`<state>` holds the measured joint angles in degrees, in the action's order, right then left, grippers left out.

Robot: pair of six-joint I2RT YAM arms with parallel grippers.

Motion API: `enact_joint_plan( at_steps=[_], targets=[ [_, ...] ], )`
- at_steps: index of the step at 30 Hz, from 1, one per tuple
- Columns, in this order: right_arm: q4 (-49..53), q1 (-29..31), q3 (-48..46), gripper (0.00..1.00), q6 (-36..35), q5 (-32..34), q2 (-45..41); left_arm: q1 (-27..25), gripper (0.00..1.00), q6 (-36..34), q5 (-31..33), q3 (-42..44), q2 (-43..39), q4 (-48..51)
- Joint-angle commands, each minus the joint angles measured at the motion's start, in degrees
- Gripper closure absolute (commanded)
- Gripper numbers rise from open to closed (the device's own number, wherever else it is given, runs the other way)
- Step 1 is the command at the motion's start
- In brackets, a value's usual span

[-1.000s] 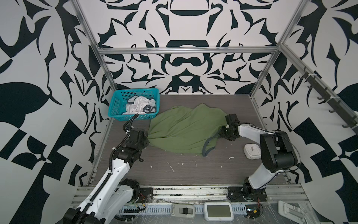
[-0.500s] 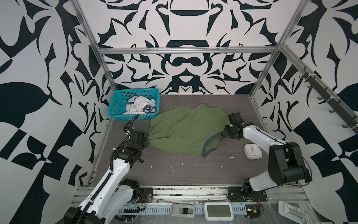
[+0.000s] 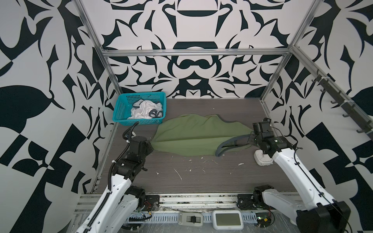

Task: Fold and stack the tank tops
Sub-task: 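Lift the tank top high with both grippers, swinging it farther from the robot, then lay the tank top flat on the table, pulling it toward the robot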

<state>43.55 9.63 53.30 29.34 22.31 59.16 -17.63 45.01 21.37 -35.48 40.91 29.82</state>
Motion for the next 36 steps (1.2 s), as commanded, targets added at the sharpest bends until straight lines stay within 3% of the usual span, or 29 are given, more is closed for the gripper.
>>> enact_joint_plan(
  at_steps=[1, 5, 8, 16, 19, 21, 24, 30, 32, 36],
  targets=[
    [0.5, 0.1, 2.9, 1.00, -1.1, 1.2, 2.8, 0.2, 1.00, 0.3, -1.9, -3.7, 3.4, -1.2],
    [-1.1, -0.1, 10.1, 1.00, -3.4, 0.3, 10.0, 0.2, 1.00, -2.2, -4.8, -13.5, 15.0, -3.2],
    [0.4, -2.1, 22.3, 1.00, -5.2, -0.9, 18.0, 0.1, 1.00, -4.8, -5.4, -26.7, 25.9, -1.9],
    [13.2, -6.8, 70.6, 1.00, -11.2, -0.4, 38.3, 0.4, 1.00, -14.0, -3.0, -74.7, 50.4, 6.2],
    [18.7, -7.4, 87.2, 1.00, -12.9, 0.0, 42.8, 0.9, 1.00, -16.6, -2.3, -87.1, 53.3, 8.3],
    [22.2, -7.5, 94.6, 1.00, -13.2, -1.1, 44.3, 1.0, 1.00, -18.0, -2.4, -89.5, 52.3, 7.8],
    [21.8, -7.5, 87.5, 1.00, -13.0, -3.3, 39.9, 1.0, 1.00, -17.6, -3.0, -80.0, 45.5, 4.2],
    [2.2, -7.5, 36.8, 1.00, -7.5, -9.3, 15.0, 0.9, 1.00, -10.1, -12.1, -42.9, 26.2, -5.2],
    [0.0, -7.5, 25.1, 1.00, -5.1, -9.7, 9.5, 0.8, 1.00, -6.6, -15.6, -32.0, 21.7, -6.1],
    [-6.1, -7.5, 4.2, 0.97, -0.9, -16.7, 3.2, 0.8, 1.00, -2.9, -18.3, -13.1, 14.2, -6.3]
  ],
)
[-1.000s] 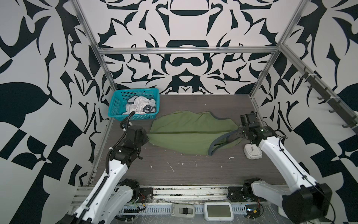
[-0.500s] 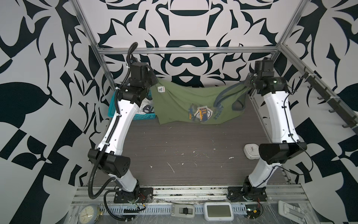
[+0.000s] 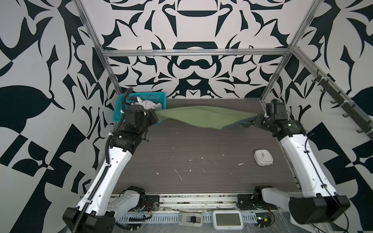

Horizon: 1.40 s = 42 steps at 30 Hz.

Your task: Fold and stack the tank tops

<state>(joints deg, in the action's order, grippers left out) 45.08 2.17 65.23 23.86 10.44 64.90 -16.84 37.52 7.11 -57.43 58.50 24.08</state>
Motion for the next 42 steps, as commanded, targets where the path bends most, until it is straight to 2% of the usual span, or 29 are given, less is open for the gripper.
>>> enact_joint_plan(
  at_steps=[1, 3, 6, 9, 12, 14, 16, 18, 20, 23, 26, 30, 37, 42],
  targets=[
    [-8.4, -0.1, -11.0, 0.96, 4.6, -5.8, -2.2, 0.0, 1.00, 5.1, -3.7, 12.0, -4.8, -0.3],
    [-8.5, -0.2, -14.8, 0.90, 5.1, -5.6, 0.3, 0.0, 1.00, 5.8, -2.1, 17.6, -6.4, 0.2],
    [-7.4, -0.3, -15.0, 0.62, 4.7, -3.5, 4.4, 0.0, 1.00, 5.9, -2.5, 21.2, -5.9, 0.2],
    [-4.8, -0.3, -12.9, 0.44, 4.2, -0.4, 4.7, 0.0, 1.00, 6.2, -2.5, 21.5, -4.7, 0.6],
    [-2.9, 0.5, -12.1, 0.24, 3.9, 1.1, 1.5, 0.0, 1.00, 6.0, -0.5, 20.4, -4.5, 1.6],
    [-1.3, 1.9, -12.1, 0.24, 3.6, 1.8, -1.1, 0.0, 1.00, 5.6, 1.1, 19.7, -4.4, 2.4],
    [0.8, 4.8, -12.3, 0.25, 3.4, -1.1, -3.1, 0.0, 1.00, 5.4, 2.8, 19.3, -4.5, 3.5],
    [2.1, 11.1, -13.7, 0.26, 5.5, -3.0, -4.5, 0.0, 1.00, 5.8, 4.4, 20.0, -4.8, 4.1],
    [2.4, 17.9, -16.1, 0.29, 9.7, -4.1, -5.2, 0.0, 1.00, 6.4, 5.4, 21.0, -5.4, 4.4],
    [-3.4, 27.5, -22.4, 0.34, 17.6, -7.4, -6.4, 0.0, 1.00, 7.5, 4.7, 23.2, -6.6, 3.9],
    [-8.4, 33.5, -27.0, 0.36, 23.4, -8.9, -5.3, 0.0, 1.00, 8.4, 4.3, 24.9, -7.5, 3.9],
    [-19.1, 36.9, -32.9, 0.38, 27.0, -13.8, -2.4, 0.0, 1.00, 9.1, 3.8, 26.5, -7.8, 4.1],
    [-27.6, 37.9, -35.9, 0.42, 27.9, -14.9, 2.9, 0.0, 1.00, 10.5, 4.1, 27.2, -6.3, 5.0],
    [-27.8, 38.4, -35.0, 0.59, 27.5, -14.1, 5.8, 0.0, 1.00, 11.2, 4.4, 27.6, -6.1, 5.2]
  ],
)
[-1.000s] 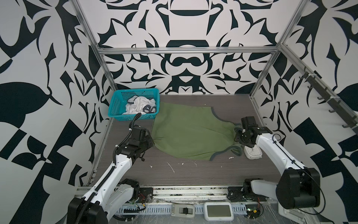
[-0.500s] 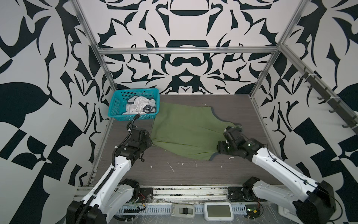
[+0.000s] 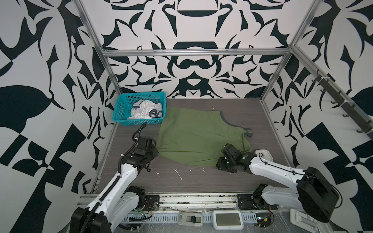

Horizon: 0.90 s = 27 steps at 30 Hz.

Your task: Fold and stack the tank tops

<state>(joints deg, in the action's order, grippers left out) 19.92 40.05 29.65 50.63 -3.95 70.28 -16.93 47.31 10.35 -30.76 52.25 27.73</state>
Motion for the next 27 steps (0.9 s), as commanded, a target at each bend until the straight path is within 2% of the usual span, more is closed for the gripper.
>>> enact_joint_plan(
  at_steps=[1, 5, 9, 12, 14, 20, 22, 23, 25, 27],
  targets=[
    [-2.7, 0.6, 0.6, 0.62, 0.6, 0.4, 0.7, 0.1, 1.00, 1.4, 1.2, 1.0, 0.1, 1.5],
    [-0.3, 1.1, 1.6, 0.82, 0.0, 1.2, 1.2, 0.1, 1.00, 1.5, 1.4, 0.9, 0.0, 2.1],
    [9.2, 2.8, 3.7, 1.00, 0.1, 4.5, -2.3, 0.1, 1.00, 2.0, 2.3, 0.7, -0.9, 4.1],
    [17.9, 3.6, 4.2, 1.00, 0.9, 6.2, -7.6, 0.1, 1.00, 2.6, 3.2, 0.6, -3.0, 6.4],
    [20.2, 3.9, 2.3, 1.00, 2.2, 4.7, -11.2, 0.1, 1.00, 3.8, 3.0, 1.2, -4.7, 8.0],
    [19.0, 8.2, -4.3, 1.00, 8.9, 0.2, -14.9, 0.0, 1.00, 10.4, -1.9, 5.2, -9.5, 11.4],
    [18.7, 9.8, -4.3, 1.00, 9.6, 0.4, -13.5, 0.0, 0.92, 11.7, -3.1, 6.5, -10.8, 12.8],
    [18.7, 10.1, -3.9, 0.95, 9.2, 0.2, -12.7, 0.1, 0.85, 11.9, -3.1, 6.7, -11.2, 13.9],
    [20.8, 10.1, -1.6, 0.72, 7.6, 1.1, -11.4, 0.0, 0.70, 12.2, -1.6, 5.6, -12.9, 16.7],
    [23.6, 10.1, 1.6, 0.55, 5.9, 3.1, -11.5, 0.0, 0.54, 11.7, 0.5, 3.7, -15.0, 17.8]
  ],
)
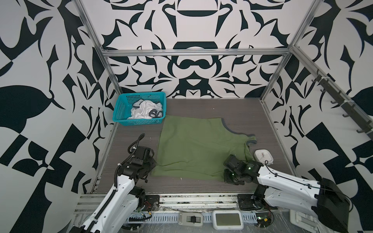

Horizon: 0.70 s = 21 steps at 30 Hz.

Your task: Fold and stack the tank tops

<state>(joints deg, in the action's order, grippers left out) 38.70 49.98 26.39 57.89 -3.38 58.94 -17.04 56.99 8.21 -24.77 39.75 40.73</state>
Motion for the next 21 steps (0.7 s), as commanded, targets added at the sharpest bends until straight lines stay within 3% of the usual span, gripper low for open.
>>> enact_joint_plan(
  at_steps=[1, 4, 8, 12, 16, 21],
  targets=[
    [6.3, 0.2, 6.8, 0.49, -2.5, 3.7, -0.5, 0.1, 0.47, 1.6, 3.8, -3.7, -3.6, 5.1],
    [10.9, -0.1, 12.8, 0.39, -6.6, 8.6, -1.0, 0.1, 0.35, -1.7, 5.3, -8.8, -3.0, 3.5],
    [15.1, -2.3, 18.5, 0.37, -10.2, 13.9, -0.6, -1.6, 0.31, -4.7, -1.6, -14.2, 6.0, -3.6],
    [14.2, -10.0, 19.9, 0.37, -14.7, 13.9, -1.5, -12.6, 0.21, -4.1, 1.1, -17.9, 18.8, -11.7],
    [11.2, -17.8, 18.7, 0.36, -18.0, 11.9, -2.7, -20.2, 0.19, -4.2, 0.3, -22.3, 32.7, -17.6],
    [6.3, -21.9, 15.6, 0.32, -18.8, 8.8, -2.2, -24.2, 0.16, -3.7, -1.5, -24.9, 46.6, -21.8]
  ],
)
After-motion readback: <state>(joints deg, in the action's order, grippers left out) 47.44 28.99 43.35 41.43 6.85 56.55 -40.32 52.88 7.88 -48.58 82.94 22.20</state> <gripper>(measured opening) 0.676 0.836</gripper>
